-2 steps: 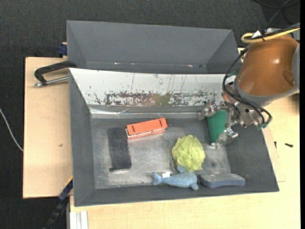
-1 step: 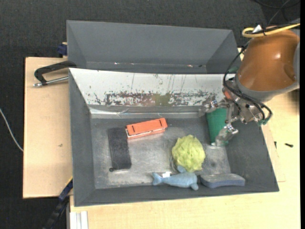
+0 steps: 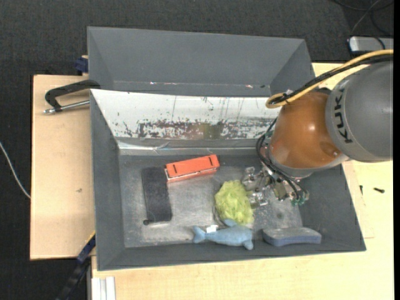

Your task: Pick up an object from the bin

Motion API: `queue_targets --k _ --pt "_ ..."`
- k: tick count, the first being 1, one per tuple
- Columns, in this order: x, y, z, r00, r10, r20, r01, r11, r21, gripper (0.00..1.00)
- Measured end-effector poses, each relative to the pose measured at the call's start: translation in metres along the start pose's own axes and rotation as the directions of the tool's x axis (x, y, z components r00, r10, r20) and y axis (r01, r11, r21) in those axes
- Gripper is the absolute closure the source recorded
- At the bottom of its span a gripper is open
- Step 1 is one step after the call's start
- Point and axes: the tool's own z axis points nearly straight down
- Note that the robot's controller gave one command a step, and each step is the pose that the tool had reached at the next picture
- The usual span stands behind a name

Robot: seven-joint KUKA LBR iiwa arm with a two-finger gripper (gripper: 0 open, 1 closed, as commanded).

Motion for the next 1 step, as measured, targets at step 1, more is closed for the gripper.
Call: queue_targets --k 1 --pt "0.0000 0.0000 0.0000 1.000 0.000 0.000 0.000 1.000 0.000 1.00"
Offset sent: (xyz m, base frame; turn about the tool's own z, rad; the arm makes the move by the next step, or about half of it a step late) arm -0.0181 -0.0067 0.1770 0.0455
